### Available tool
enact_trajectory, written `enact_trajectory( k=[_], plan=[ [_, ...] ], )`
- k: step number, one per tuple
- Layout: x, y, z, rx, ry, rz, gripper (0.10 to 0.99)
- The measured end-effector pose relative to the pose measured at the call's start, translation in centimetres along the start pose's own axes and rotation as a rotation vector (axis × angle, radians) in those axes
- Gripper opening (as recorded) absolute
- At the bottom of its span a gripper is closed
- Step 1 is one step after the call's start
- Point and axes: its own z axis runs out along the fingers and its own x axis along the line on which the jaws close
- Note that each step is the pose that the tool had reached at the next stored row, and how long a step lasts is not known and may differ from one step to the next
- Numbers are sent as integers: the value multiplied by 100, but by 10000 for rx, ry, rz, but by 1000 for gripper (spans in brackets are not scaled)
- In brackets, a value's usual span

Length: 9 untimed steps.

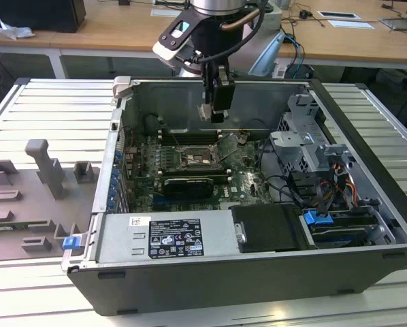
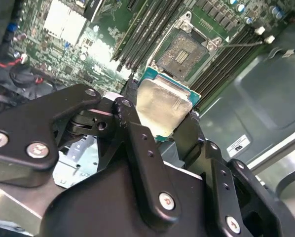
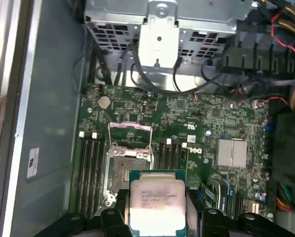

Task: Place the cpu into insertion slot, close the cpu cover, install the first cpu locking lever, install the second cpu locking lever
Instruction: 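Place the cpu into insertion slot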

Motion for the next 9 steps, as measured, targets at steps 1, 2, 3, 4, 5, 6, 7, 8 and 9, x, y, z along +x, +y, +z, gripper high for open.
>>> enact_trajectory(
  k=[1,2,3,4,5,6,7,8,9],
  plan=[
    [0,-1,9,-1,-16,220,541],
    [-1,-2,24,-3,-37,490,541],
    [0,-5,38,-5,-47,648,541],
    [3,-11,67,-4,-57,756,541],
    [10,-18,106,-5,-58,766,541],
    [15,-21,126,-5,-58,766,541],
    [18,-24,147,-5,-57,765,541],
    [24,-26,192,-5,-57,763,541],
    [23,-28,216,-4,-57,763,541]
  ],
)
